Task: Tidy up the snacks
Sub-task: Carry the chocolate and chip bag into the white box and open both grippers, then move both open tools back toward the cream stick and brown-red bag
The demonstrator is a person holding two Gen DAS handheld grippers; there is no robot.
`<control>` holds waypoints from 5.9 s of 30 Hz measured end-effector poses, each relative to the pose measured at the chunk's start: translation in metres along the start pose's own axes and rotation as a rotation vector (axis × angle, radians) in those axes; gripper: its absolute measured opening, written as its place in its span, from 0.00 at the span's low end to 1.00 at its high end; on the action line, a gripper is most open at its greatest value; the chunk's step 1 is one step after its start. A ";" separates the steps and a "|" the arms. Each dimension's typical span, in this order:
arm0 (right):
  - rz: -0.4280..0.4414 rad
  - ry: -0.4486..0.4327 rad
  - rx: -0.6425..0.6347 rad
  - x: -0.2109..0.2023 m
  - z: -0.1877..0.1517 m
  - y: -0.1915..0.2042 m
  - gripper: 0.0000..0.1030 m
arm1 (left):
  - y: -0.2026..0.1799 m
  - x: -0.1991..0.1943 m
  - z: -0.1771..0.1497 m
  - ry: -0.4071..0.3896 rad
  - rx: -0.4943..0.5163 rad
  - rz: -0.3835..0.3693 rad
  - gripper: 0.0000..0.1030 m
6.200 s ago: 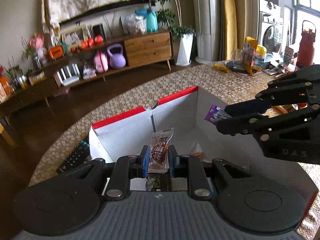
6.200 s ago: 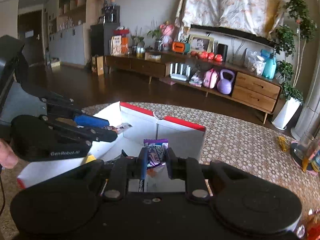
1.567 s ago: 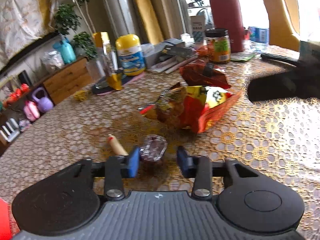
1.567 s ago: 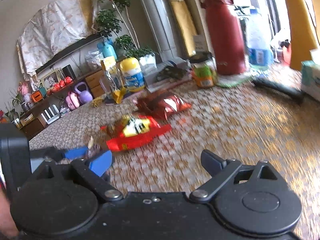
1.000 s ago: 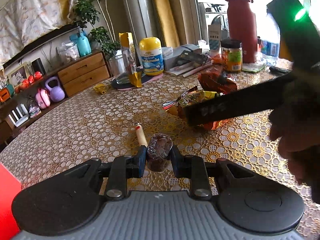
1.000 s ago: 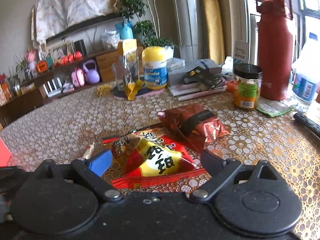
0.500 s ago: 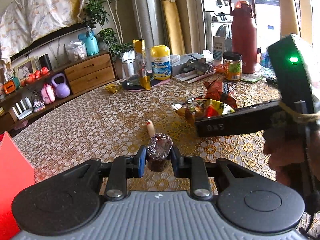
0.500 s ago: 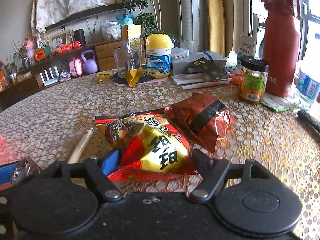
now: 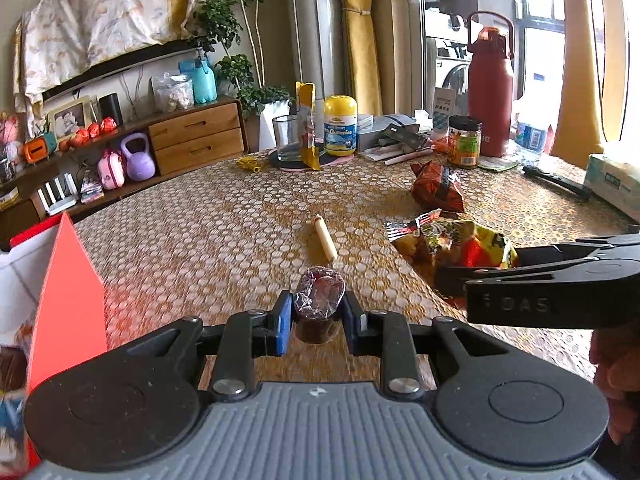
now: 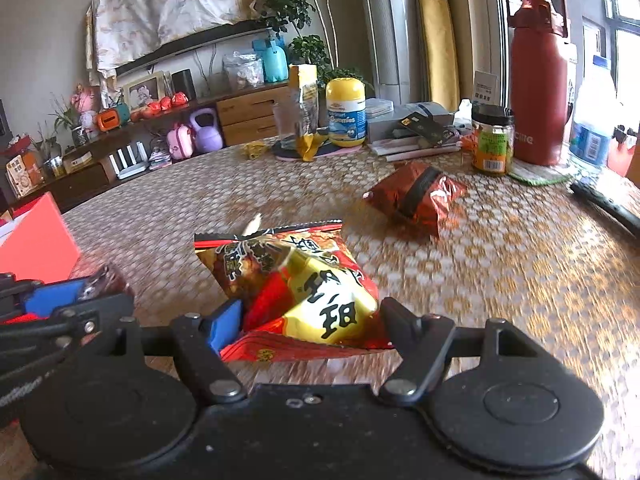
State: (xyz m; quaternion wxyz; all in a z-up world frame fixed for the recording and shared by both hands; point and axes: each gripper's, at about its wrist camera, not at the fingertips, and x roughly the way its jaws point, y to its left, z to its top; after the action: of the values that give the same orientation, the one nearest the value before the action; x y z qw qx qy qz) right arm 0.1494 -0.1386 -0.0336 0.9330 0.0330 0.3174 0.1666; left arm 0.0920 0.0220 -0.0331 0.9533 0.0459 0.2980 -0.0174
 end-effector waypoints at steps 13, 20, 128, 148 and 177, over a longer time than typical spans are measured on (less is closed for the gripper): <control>0.038 -0.059 -0.031 -0.061 -0.015 0.037 0.71 | 0.018 -0.056 -0.022 -0.060 -0.040 0.003 0.25; 0.074 -0.084 -0.051 -0.076 -0.018 0.055 0.71 | 0.033 -0.076 -0.027 -0.097 -0.071 0.026 0.25; 0.264 -0.073 -0.284 -0.054 0.048 0.164 0.86 | 0.156 -0.102 0.026 -0.028 -0.171 0.093 0.82; 0.011 -0.083 -0.105 -0.073 0.012 0.034 0.90 | 0.043 -0.065 0.038 -0.056 -0.103 -0.010 0.82; -0.139 -0.105 0.053 -0.064 0.013 -0.055 0.99 | -0.019 0.060 0.048 -0.004 -0.032 -0.030 0.82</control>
State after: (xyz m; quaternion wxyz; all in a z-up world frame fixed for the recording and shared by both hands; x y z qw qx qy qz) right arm 0.1258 -0.2110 0.0045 0.9565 0.0442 0.2736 0.0911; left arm 0.1677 -0.0015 -0.0293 0.9542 0.0260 0.2968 -0.0272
